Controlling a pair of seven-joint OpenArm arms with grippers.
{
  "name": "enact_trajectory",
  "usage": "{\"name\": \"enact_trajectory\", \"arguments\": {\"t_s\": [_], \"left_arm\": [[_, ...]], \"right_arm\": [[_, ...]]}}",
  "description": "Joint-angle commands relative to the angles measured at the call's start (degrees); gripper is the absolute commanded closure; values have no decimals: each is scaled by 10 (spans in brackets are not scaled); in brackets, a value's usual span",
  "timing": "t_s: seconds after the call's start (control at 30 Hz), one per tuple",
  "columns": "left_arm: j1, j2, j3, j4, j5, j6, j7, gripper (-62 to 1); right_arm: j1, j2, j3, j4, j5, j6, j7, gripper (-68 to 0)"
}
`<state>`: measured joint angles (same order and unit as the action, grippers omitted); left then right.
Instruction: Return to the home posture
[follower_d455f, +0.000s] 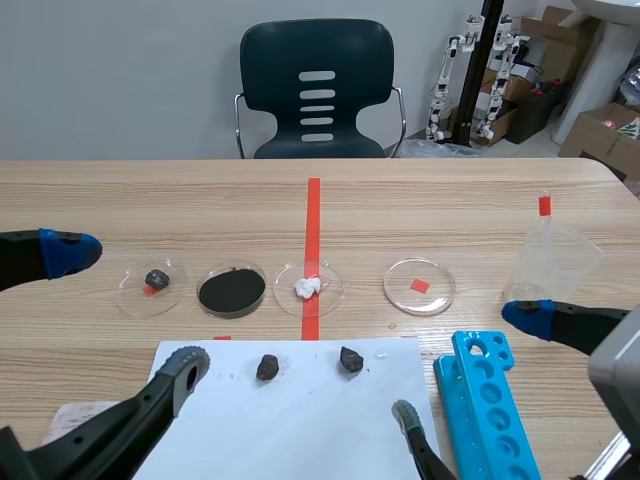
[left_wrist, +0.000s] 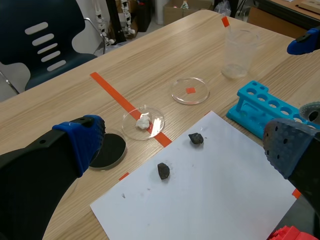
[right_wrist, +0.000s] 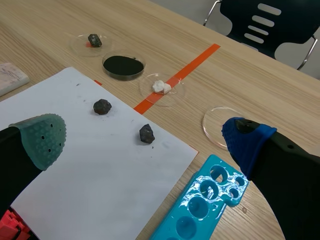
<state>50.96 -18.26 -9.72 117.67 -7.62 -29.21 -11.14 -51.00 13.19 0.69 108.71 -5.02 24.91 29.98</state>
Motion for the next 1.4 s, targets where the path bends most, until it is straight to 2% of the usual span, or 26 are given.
{"name": "enact_trajectory", "arguments": {"t_s": [0.0,1.37], "left_arm": [[7,3,4,4,-7,-1,-8,-623],[6,3,4,4,-7,-1,17,-623]], "right_arm": [[3,6,2,9,4,0,9,-679],[4,6,2,16,4,0,-4,-679]]}}
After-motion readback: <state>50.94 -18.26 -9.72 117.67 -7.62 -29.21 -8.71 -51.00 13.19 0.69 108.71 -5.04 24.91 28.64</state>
